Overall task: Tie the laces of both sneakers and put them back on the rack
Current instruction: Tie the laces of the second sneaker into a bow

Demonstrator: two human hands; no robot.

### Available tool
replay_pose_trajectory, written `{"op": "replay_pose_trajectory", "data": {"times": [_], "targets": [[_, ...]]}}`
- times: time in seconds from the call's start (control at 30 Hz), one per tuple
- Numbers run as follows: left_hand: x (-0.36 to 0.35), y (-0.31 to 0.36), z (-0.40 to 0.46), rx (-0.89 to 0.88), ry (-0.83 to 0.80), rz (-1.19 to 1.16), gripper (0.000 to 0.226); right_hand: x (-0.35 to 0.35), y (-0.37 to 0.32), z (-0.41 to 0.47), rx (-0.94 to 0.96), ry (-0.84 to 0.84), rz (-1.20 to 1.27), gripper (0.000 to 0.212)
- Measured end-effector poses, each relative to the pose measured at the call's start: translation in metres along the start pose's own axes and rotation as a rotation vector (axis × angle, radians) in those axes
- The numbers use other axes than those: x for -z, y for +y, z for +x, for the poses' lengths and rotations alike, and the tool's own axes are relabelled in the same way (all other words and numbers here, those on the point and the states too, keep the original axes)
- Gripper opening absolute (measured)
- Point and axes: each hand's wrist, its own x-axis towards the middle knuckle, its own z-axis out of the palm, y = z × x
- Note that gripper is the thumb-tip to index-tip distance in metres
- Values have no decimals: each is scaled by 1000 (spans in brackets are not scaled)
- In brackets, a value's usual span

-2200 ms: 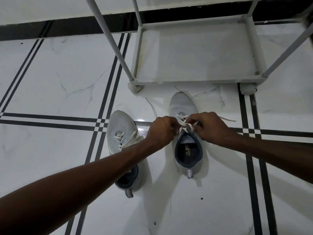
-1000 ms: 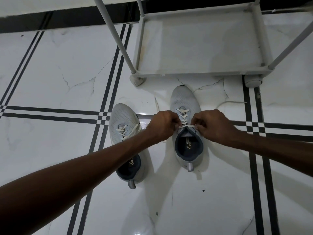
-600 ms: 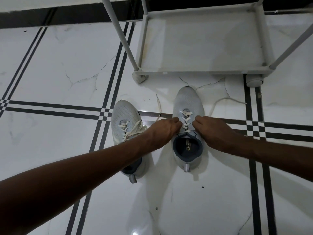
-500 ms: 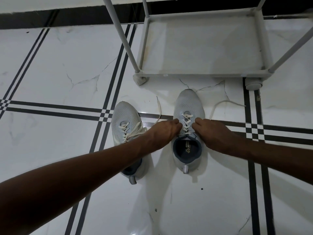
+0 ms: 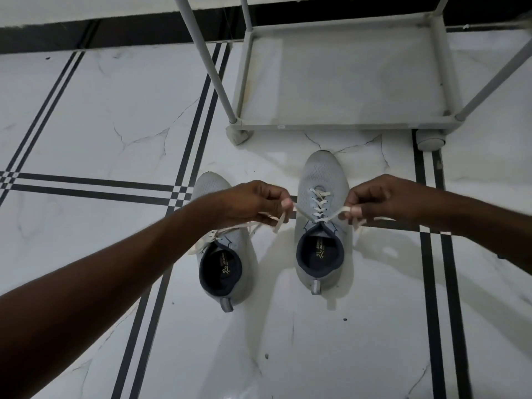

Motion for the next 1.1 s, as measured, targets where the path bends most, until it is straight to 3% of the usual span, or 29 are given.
{"op": "replay_pose_trajectory", "data": {"times": [0.13,0.27,0.4,0.5,0.6,0.73,0.87,1.1], "targets": [[1,9,16,-105,88,-106,10,-11,-3,8,66,174,226,17],[-16,14,44,-86,283,-255,7,-31,-1,19,-39,295,440,13],[-31,9,63,-26,445,-303,14,-43,2,33,-71,505,320,10],[-34,3,69,22,361,-325,14,-47,5,38,1,530,134,10],[-32,-6,72,41,253,-273,25,-51,7,39,50,472,-100,26],[-34,-10,73,18,303,-315,18,-53,8,39,70,426,-229,46],[-31,-10,74,44,281,-384,18,-53,6,40,86,434,-229,36],[-33,-6,66,107,63,-573,17,-48,8,46,70,452,-97,20]]}}
